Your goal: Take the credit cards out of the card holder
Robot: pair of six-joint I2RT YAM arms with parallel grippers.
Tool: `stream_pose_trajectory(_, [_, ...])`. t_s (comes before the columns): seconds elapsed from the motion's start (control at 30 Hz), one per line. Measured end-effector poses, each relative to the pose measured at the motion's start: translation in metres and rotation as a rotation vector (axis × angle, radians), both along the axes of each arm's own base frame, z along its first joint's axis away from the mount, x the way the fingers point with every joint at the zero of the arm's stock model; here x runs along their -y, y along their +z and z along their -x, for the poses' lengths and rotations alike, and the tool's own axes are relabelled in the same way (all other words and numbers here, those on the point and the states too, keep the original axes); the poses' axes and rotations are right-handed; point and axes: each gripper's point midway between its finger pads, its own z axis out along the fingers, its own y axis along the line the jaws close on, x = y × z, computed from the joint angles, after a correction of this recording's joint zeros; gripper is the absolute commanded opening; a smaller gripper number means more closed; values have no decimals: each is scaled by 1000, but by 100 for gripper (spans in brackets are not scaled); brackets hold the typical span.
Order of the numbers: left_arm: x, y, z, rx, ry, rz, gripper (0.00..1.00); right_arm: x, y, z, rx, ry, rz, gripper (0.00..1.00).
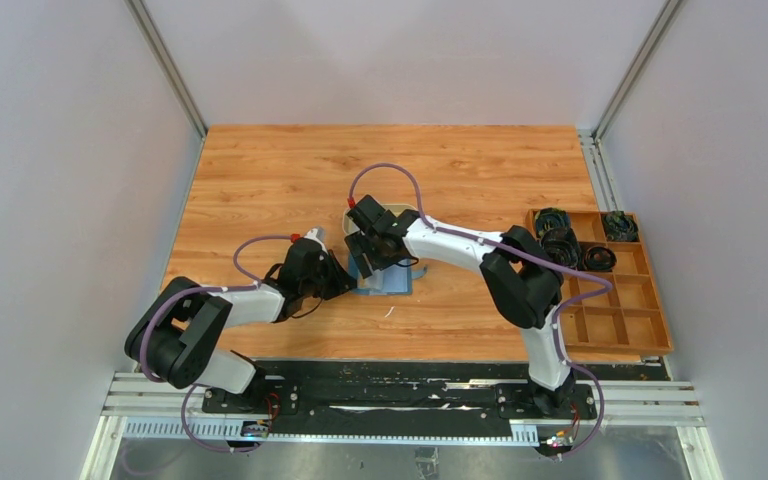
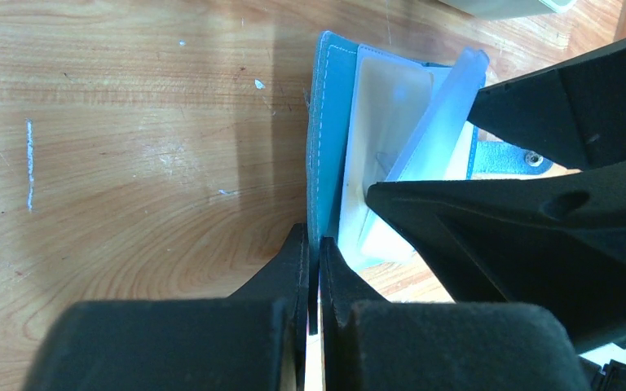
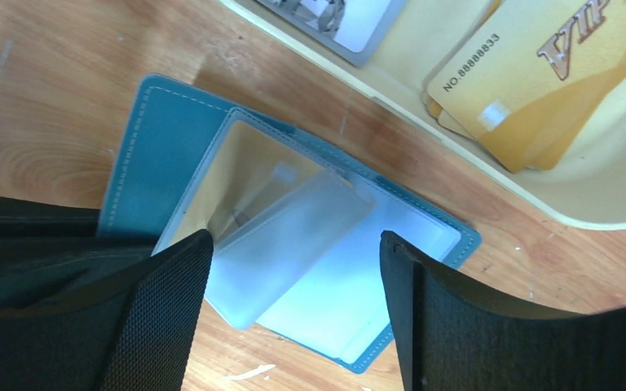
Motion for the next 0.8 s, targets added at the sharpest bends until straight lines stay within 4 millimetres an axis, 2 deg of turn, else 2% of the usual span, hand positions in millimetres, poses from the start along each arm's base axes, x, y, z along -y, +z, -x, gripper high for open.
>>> stream_pose_trajectory(0.23, [0,0,0,0,-1,-1,0,13,-3,-3,23,13,78,88])
stream_pose_trajectory(0.57, [0,-1,0,-1,-2,-2,0,24,6,-17,99,37,167,89])
stream_pose_trajectory(0.8, [0,-1,0,-1,-2,-2,0,40,13,-18,126,44,233,89])
